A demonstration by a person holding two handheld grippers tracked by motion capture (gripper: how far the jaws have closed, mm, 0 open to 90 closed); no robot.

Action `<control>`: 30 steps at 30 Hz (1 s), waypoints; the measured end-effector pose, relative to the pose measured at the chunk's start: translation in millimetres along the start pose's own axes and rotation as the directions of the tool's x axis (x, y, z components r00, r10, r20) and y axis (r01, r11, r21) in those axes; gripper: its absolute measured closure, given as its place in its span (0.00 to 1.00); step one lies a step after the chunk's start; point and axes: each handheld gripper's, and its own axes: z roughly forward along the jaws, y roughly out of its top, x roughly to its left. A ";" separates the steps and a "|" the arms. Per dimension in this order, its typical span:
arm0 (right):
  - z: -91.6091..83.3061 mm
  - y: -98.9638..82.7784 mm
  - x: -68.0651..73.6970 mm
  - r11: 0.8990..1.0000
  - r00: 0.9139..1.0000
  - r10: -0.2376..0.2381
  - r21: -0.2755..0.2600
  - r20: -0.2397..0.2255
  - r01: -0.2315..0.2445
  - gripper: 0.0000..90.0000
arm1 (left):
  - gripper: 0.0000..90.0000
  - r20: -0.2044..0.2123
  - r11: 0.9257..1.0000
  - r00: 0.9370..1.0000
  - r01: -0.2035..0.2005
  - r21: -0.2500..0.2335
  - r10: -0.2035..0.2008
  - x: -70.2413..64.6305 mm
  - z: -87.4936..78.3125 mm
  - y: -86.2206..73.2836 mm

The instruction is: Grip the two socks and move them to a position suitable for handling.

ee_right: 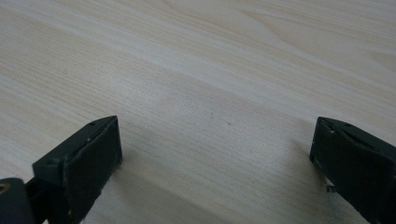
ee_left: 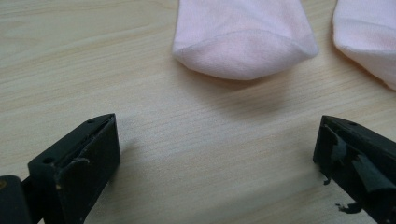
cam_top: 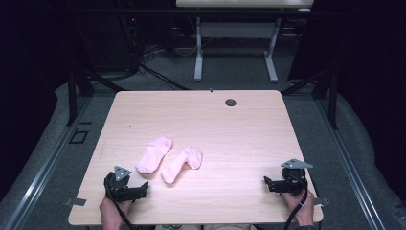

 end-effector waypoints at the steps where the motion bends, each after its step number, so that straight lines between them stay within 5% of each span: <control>1: -0.1 0.0 -0.1 1.000 1.000 -0.001 0.001 -0.002 0.001 0.02 | 0.00 0.000 1.000 1.000 0.000 0.000 0.000 0.0 0.0 0.0; 23: 0.2 0.3 0.0 1.000 1.000 0.000 0.000 -0.003 0.000 0.02 | 0.00 -0.009 1.000 1.000 0.024 -0.002 -0.024 3.1 -4.2 0.6; 30: -0.2 0.9 -0.4 1.000 1.000 -0.005 0.009 -0.005 0.005 0.02 | 0.00 0.015 0.997 0.999 0.030 -0.076 -0.029 -1.1 -27.5 18.3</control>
